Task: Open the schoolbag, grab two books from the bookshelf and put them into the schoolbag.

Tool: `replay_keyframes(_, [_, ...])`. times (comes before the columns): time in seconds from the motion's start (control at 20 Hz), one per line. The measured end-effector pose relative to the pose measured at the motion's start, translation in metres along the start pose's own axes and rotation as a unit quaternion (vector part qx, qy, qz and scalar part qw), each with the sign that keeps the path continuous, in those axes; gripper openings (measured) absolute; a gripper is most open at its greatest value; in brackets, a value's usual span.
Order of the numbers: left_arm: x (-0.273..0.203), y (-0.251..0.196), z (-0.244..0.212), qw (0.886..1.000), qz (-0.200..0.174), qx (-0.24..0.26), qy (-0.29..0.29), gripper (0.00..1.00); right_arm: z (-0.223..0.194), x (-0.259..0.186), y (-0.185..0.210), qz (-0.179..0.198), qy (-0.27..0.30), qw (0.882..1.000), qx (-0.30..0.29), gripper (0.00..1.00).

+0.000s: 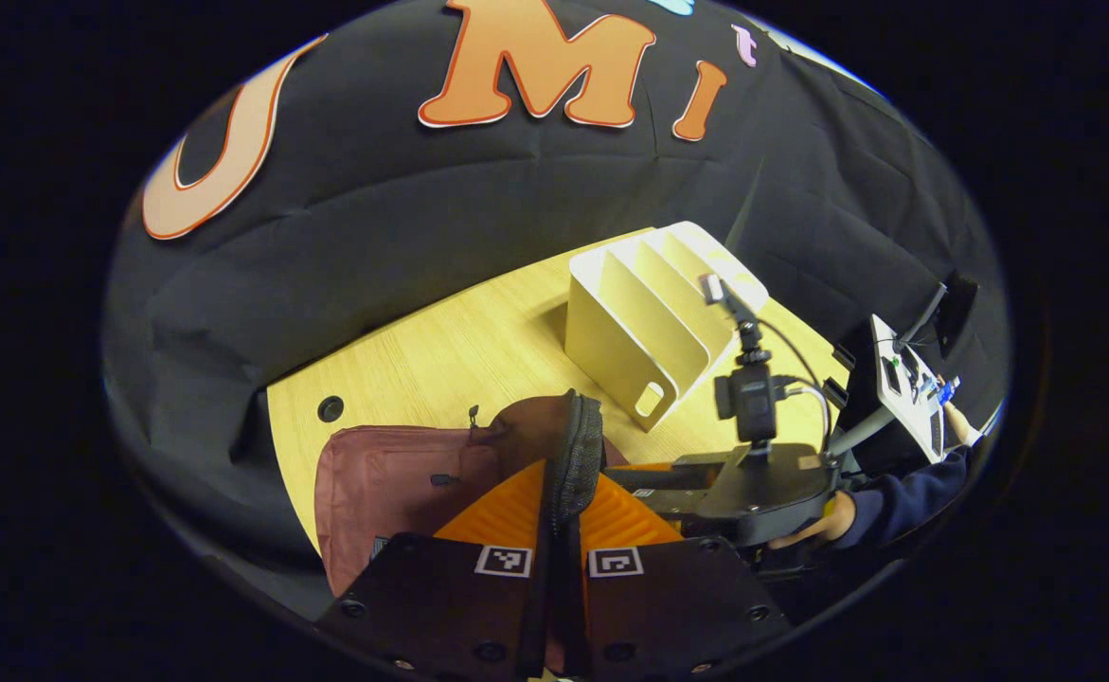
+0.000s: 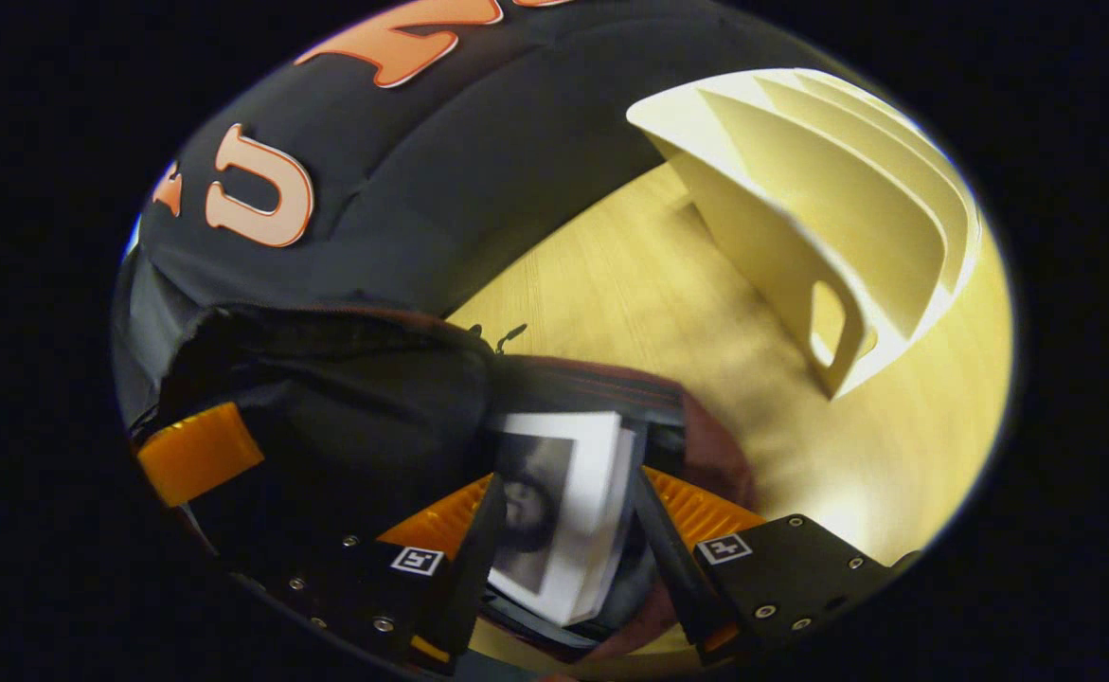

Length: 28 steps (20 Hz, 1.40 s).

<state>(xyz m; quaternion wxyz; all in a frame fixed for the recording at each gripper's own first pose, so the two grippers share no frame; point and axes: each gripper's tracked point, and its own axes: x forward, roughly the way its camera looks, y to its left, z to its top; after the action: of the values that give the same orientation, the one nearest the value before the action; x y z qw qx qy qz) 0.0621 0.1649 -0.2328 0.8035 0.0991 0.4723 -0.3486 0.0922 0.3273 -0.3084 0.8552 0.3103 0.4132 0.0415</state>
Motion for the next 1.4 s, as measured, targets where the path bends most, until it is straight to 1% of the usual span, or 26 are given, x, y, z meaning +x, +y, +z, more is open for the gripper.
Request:
replay_keyframes(0.05, [0.003, -0.005, -0.004, 1.000, 0.003, -0.004, 0.003, 0.08, 0.009, -0.008, -0.008, -0.007, -0.010, 1.000, -0.017, 0.82])
replay_keyframes(0.15, [0.012, -0.011, -0.009, 1.000, 0.022, -0.006, 0.005, 0.10, 0.028, -0.027, -0.020, -0.010, -0.025, 0.998, -0.049, 0.84])
replay_keyframes(0.2, [0.013, -0.017, -0.011, 1.000, 0.027, -0.014, 0.007, 0.10, 0.038, -0.038, -0.025, -0.007, -0.037, 0.997, -0.066, 0.85])
replay_keyframes(0.3, [0.021, -0.027, -0.011, 0.999, 0.042, -0.029, 0.009, 0.13, 0.056, -0.061, -0.043, -0.014, -0.053, 0.993, -0.101, 0.88])
replay_keyframes(0.35, [0.025, -0.032, -0.013, 0.998, 0.052, -0.039, 0.010, 0.16, 0.065, -0.072, -0.053, -0.019, -0.061, 0.991, -0.117, 0.91])
replay_keyframes(0.45, [0.029, -0.048, -0.016, 0.996, 0.067, -0.056, 0.012, 0.20, 0.084, -0.094, -0.073, -0.027, -0.074, 0.986, -0.149, 0.91])
replay_keyframes(0.5, [0.034, -0.058, -0.016, 0.996, 0.068, -0.065, 0.011, 0.22, 0.095, -0.106, -0.083, -0.029, -0.083, 0.983, -0.163, 0.91])
replay_keyframes(0.55, [0.036, -0.068, -0.014, 0.995, 0.068, -0.073, 0.008, 0.30, 0.106, -0.117, -0.093, -0.032, -0.091, 0.980, -0.172, 0.91])
replay_keyframes(0.6, [0.036, -0.081, -0.015, 0.994, 0.067, -0.081, 0.005, 0.32, 0.116, -0.127, -0.103, -0.037, -0.098, 0.979, -0.177, 0.91])
replay_keyframes(0.65, [0.039, -0.092, -0.011, 0.994, 0.069, -0.086, 0.001, 0.43, 0.125, -0.138, -0.110, -0.037, -0.102, 0.978, -0.178, 0.91])
replay_keyframes(0.75, [0.045, -0.112, 0.000, 0.993, 0.081, -0.086, -0.010, 0.48, 0.144, -0.157, -0.127, -0.044, -0.118, 0.976, -0.180, 0.92])
replay_keyframes(0.8, [0.051, -0.121, 0.007, 0.992, 0.092, -0.083, -0.019, 0.58, 0.156, -0.168, -0.133, -0.047, -0.132, 0.973, -0.183, 0.93])
replay_keyframes(0.85, [0.046, -0.129, 0.010, 0.991, 0.102, -0.081, -0.029, 0.76, 0.167, -0.179, -0.140, -0.050, -0.145, 0.970, -0.189, 0.93])
replay_keyframes(0.9, [0.044, -0.138, 0.020, 0.990, 0.110, -0.081, -0.044, 0.80, 0.178, -0.191, -0.146, -0.056, -0.160, 0.966, -0.197, 0.93])
replay_keyframes(0.95, [0.047, -0.147, 0.029, 0.988, 0.118, -0.083, -0.059, 0.80, 0.188, -0.202, -0.150, -0.059, -0.173, 0.961, -0.207, 0.93])
replay_keyframes(1.0, [0.045, -0.158, 0.039, 0.985, 0.126, -0.086, -0.077, 0.80, 0.199, -0.214, -0.153, -0.063, -0.188, 0.956, -0.215, 0.94])
replay_keyframes(1.15, [0.039, -0.182, 0.075, 0.974, 0.160, -0.085, -0.139, 0.90, 0.221, -0.249, -0.160, -0.066, -0.223, 0.941, -0.244, 0.94])
replay_keyframes(1.2, [0.033, -0.191, 0.091, 0.969, 0.170, -0.083, -0.159, 0.92, 0.229, -0.260, -0.160, -0.066, -0.236, 0.936, -0.251, 0.94])
replay_keyframes(1.3, [0.017, -0.208, 0.116, 0.959, 0.185, -0.083, -0.200, 0.96, 0.244, -0.283, -0.159, -0.072, -0.263, 0.926, -0.263, 0.94])
replay_keyframes(1.35, [0.006, -0.215, 0.127, 0.953, 0.192, -0.080, -0.219, 0.96, 0.251, -0.291, -0.156, -0.075, -0.277, 0.919, -0.268, 0.94])
replay_keyframes(1.4, [-0.007, -0.220, 0.140, 0.946, 0.205, -0.074, -0.241, 0.96, 0.258, -0.300, -0.154, -0.079, -0.293, 0.913, -0.273, 0.94])
